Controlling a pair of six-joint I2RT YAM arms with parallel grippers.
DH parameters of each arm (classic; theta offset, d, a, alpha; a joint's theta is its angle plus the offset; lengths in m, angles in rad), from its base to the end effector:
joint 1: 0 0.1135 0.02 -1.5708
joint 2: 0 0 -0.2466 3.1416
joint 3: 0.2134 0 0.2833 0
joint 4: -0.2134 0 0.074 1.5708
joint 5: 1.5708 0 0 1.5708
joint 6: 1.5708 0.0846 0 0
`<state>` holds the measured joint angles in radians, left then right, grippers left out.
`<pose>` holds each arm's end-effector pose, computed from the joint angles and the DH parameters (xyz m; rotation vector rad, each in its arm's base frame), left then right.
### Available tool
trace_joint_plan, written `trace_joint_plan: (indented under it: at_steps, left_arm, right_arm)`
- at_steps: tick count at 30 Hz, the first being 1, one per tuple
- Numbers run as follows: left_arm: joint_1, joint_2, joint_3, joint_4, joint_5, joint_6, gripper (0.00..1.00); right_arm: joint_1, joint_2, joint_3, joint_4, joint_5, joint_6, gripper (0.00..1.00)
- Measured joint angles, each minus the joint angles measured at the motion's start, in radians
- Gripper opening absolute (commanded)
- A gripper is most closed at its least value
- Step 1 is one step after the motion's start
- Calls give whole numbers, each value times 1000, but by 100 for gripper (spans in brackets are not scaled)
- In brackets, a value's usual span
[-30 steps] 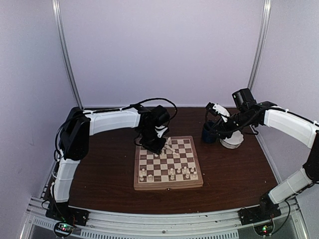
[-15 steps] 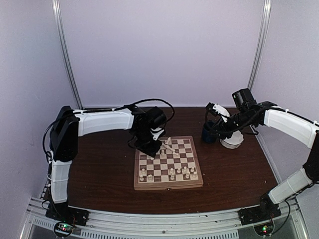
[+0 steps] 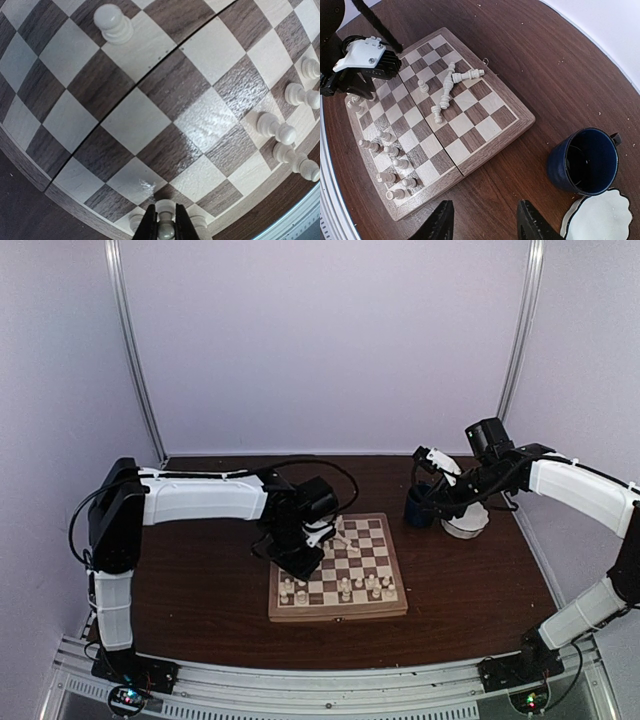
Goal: Set up the chess pieces on the board
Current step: Place the pawn on b2.
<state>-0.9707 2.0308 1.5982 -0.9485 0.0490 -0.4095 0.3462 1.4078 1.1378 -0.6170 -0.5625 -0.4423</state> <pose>0.2427 -0.3621 0.1172 0.8423 2.8971 -0.2398 0.3184 0.1628 0.2280 -1.1317 2.0878 0.6413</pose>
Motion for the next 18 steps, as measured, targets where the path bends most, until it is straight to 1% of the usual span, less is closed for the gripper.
trace_joint_plan:
  at_steps: [18]
  left_arm:
    - [-8, 0, -16, -2, 14, 0, 6]
  right_arm:
    - [0, 1, 0, 0, 0, 0, 47]
